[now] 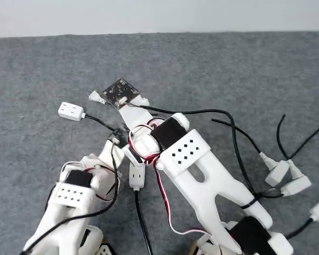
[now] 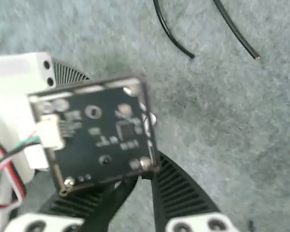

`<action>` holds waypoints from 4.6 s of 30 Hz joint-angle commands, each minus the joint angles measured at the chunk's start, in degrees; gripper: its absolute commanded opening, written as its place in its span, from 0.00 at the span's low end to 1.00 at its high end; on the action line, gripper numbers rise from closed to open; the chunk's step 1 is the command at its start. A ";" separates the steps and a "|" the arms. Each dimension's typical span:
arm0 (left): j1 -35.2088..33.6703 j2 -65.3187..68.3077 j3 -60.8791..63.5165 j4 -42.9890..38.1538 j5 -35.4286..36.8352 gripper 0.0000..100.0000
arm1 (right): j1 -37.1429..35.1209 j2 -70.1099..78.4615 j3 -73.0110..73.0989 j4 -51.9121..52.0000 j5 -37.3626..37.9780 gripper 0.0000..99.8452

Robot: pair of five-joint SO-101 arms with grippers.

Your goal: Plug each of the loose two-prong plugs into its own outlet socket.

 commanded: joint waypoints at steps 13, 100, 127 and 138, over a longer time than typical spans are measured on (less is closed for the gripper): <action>-14.42 -5.45 -0.75 -11.60 17.32 0.01 | 0.75 4.00 5.19 -9.36 -14.77 0.01; -38.42 -5.54 -6.29 -19.43 37.10 0.02 | -8.31 34.51 -7.21 -8.92 -11.25 0.00; -36.48 -5.10 -5.93 -19.43 37.01 0.02 | 67.82 -14.99 17.05 -7.43 17.05 0.01; -34.37 -5.01 -5.32 -16.88 42.29 0.23 | 72.31 -15.16 17.41 -2.95 17.67 0.40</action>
